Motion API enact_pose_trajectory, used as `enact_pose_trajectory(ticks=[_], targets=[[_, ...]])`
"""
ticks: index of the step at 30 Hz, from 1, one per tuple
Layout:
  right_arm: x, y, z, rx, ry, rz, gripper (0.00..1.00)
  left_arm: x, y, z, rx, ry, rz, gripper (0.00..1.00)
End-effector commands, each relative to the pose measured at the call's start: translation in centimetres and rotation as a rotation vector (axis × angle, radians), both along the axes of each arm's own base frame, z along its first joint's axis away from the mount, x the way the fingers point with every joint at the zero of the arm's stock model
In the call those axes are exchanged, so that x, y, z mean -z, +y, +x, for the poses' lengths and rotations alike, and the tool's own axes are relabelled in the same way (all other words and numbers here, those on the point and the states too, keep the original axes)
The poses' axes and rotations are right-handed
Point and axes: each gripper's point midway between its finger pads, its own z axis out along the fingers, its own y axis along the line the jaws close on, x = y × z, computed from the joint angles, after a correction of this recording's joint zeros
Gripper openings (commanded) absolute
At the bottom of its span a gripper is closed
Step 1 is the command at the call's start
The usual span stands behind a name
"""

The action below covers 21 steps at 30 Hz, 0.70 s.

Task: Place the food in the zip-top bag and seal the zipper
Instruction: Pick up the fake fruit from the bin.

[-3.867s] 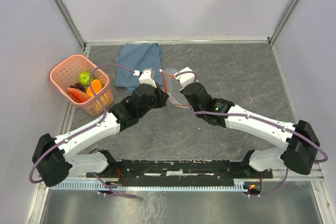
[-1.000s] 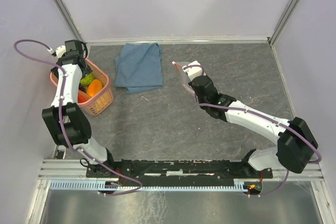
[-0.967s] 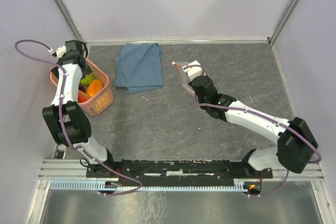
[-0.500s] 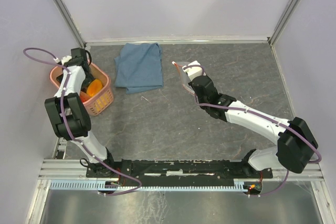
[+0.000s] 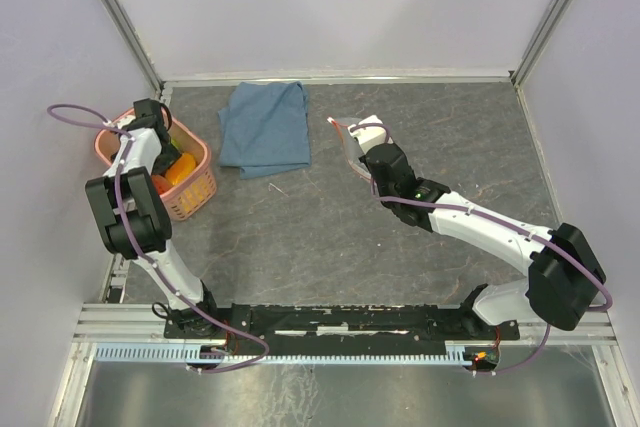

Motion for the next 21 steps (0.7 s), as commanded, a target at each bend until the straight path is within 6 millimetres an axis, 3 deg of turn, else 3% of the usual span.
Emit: enact_pose_trajectory(ticks=[1, 9, 21], targets=[[-1.1, 0.3, 0.5, 0.009, -0.037, 0.051, 0.02, 1.7, -1.0, 0.9, -0.013, -0.022, -0.065, 0.97], [-1.2, 0.2, 0.5, 0.013, -0.038, 0.051, 0.02, 2.0, -2.4, 1.3, 0.028, -0.042, -0.132, 0.77], [-1.4, -0.2, 0.5, 0.028, -0.045, 0.046, 0.02, -1.2, -4.2, 2.1, 0.122, -0.145, -0.177, 0.51]])
